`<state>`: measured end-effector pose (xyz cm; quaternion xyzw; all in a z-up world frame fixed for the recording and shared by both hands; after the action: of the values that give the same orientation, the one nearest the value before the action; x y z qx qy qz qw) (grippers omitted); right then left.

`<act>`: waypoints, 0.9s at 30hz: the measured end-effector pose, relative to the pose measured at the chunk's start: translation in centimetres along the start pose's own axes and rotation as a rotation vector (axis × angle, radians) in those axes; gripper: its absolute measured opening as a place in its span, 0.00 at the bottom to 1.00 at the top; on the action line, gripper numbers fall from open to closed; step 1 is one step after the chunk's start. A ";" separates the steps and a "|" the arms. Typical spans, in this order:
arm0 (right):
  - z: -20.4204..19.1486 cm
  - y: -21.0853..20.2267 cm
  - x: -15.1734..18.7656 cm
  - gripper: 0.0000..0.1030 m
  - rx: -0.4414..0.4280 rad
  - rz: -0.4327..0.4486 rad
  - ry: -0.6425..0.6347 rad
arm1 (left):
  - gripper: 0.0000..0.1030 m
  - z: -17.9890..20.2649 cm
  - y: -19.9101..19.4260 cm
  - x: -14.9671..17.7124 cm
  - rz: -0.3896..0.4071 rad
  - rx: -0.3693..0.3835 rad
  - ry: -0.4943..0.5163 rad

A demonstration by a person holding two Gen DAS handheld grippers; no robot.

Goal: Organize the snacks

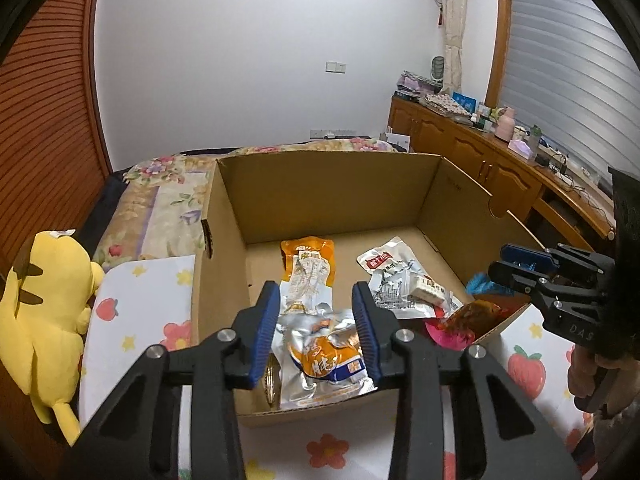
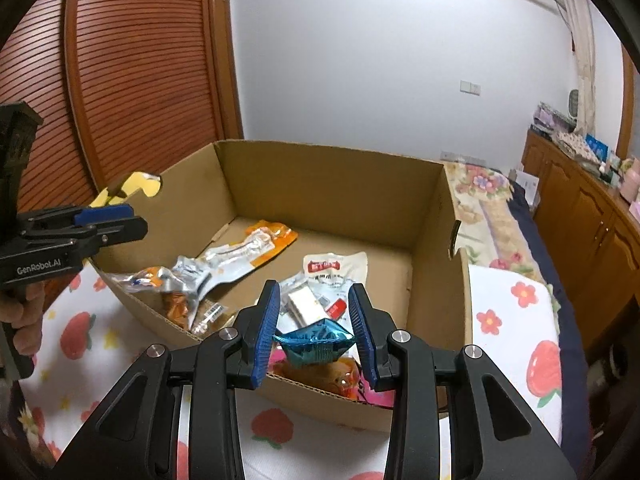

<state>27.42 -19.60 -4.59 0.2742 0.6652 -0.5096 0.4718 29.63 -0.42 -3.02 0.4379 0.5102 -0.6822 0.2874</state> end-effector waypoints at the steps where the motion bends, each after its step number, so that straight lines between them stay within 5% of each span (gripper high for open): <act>1: 0.1 0.0 -0.1 0.34 -0.002 -0.002 0.005 | 0.35 0.0 0.0 0.0 0.000 -0.001 -0.001; 9: -0.3 -0.1 -0.1 0.36 -0.010 -0.002 -0.006 | 0.39 1.0 -1.5 -0.5 -0.001 -0.014 0.015; 11: -0.6 -0.7 -0.6 0.50 -0.005 0.003 -0.007 | 0.53 1.3 -2.6 -1.0 0.010 -0.021 0.022; 18: -1.2 -5.6 -3.0 0.50 -0.004 0.068 -0.010 | 0.60 2.9 -6.5 -2.6 0.061 -0.044 0.061; 22: -1.2 -9.0 -3.4 0.53 0.015 0.110 0.010 | 0.87 3.7 -9.3 -3.2 0.120 -0.052 0.062; 27: -1.0 -12.5 -3.2 0.64 0.037 0.155 0.041 | 0.89 4.9 -12.3 -3.5 0.157 -0.064 0.081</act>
<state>17.81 -22.38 3.57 0.3441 0.6419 -0.4781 0.4908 19.45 -1.43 6.05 0.4943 0.5071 -0.6227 0.3327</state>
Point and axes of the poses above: each gripper's, at about its wrist camera, not at the fingertips, and y roughly the way its jaws point, z to its right, x to its underside, the point moved 5 cm from there along y, roughly the way its jaws point, and after that the axes turned 12 degrees about z, right-handed, at the moved point
